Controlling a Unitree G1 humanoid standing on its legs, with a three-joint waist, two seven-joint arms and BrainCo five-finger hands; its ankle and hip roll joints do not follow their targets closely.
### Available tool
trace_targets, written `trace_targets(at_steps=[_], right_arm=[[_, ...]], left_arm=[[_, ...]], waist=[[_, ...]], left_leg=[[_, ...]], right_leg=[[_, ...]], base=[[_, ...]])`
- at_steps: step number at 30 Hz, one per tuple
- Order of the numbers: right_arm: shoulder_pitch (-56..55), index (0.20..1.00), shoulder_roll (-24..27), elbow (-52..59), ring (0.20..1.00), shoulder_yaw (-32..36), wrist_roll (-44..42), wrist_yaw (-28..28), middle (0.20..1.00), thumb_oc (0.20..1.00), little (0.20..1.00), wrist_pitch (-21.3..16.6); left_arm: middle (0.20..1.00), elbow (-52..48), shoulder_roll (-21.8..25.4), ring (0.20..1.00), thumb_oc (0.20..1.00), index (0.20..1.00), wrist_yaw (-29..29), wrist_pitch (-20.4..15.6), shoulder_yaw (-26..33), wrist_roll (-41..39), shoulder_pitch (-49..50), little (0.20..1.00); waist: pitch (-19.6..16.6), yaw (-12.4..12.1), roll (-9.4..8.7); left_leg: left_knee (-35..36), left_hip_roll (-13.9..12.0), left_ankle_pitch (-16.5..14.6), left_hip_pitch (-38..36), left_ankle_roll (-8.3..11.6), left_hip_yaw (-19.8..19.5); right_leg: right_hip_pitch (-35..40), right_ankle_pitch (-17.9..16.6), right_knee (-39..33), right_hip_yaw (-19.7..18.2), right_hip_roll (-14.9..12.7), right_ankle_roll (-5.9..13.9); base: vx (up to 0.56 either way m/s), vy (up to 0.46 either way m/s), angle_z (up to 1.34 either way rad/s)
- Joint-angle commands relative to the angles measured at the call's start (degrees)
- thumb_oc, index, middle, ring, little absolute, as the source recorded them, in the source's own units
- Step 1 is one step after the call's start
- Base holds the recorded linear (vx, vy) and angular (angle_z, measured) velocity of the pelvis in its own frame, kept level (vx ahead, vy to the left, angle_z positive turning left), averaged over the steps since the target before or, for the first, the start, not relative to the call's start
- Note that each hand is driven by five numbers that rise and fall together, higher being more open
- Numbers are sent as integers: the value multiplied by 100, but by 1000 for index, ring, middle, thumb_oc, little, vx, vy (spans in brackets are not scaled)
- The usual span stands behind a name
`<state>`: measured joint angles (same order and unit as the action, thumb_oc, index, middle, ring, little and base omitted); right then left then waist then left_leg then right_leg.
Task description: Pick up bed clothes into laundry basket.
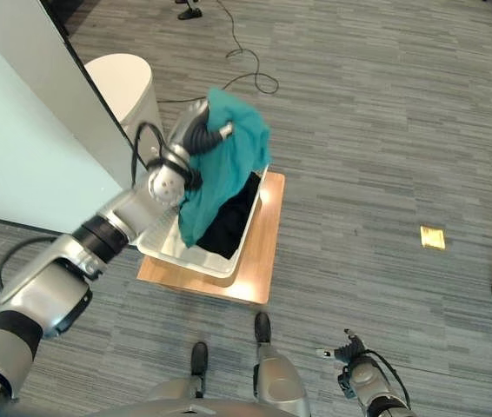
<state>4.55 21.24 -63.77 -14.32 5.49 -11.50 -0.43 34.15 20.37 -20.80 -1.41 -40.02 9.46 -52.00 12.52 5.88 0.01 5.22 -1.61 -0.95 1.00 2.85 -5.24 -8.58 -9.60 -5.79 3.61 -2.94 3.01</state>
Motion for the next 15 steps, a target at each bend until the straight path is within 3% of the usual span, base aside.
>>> trace_targets(at_steps=[1,5,8,9,10,12,15], right_arm=[[32,1000,166,90,1000,-3,-301,-177,1000,1000,1000,-84],[211,1000,337,749,1000,120,-524,-321,1000,1000,1000,-216],[201,1000,657,1717,1000,236,-263,-516,1000,1000,1000,-249],[96,1000,888,2600,1000,567,-210,-655,1000,1000,1000,-316],[46,1000,899,2659,1000,591,-201,-645,1000,1000,1000,-284],[-215,1000,1046,3480,1000,1367,-704,-776,1000,1000,1000,-404],[-356,1000,1355,4336,1000,1900,-604,-855,1000,1000,1000,-410]], left_arm=[[1000,1122,-374,1000,1000,1000,-134,39,247,393,-626,1000],[1000,1787,-466,1000,1000,1000,-284,186,377,477,-488,1000],[1000,1520,-343,1000,1000,1000,-354,175,721,194,-148,1000],[1000,1065,-281,1000,1000,1000,-493,150,1029,-177,84,1000],[1000,1039,-289,1000,1000,1000,-489,165,1029,-178,104,1000],[1000,595,-200,1000,1000,1000,-480,158,1174,-399,248,1000],[1000,76,13,1000,1000,1000,-366,12,1380,-781,303,1000]], waist=[[109,-94,-40],[165,-51,-99],[168,-68,-104],[193,-58,-104],[193,-70,-94],[167,-24,-54],[52,2,5]], left_leg=[[-22,-221,54,275,252,-36],[-22,-224,70,376,250,20],[-22,-231,41,356,237,92],[-22,-241,12,319,221,122],[-22,-244,6,304,221,126],[-22,-263,-60,166,203,156],[-22,-287,-122,49,202,163]], right_leg=[[400,816,79,216,-351,637],[241,768,79,149,-336,650],[210,765,79,78,-330,653],[221,773,79,48,-342,654],[234,775,79,45,-338,654],[312,801,79,-6,-348,647],[409,836,79,-9,-358,652]], base=[[-61,1,1],[-53,12,3],[-20,23,-22],[-13,10,-20],[-12,21,-7],[1,8,-2],[17,-8,-4]])
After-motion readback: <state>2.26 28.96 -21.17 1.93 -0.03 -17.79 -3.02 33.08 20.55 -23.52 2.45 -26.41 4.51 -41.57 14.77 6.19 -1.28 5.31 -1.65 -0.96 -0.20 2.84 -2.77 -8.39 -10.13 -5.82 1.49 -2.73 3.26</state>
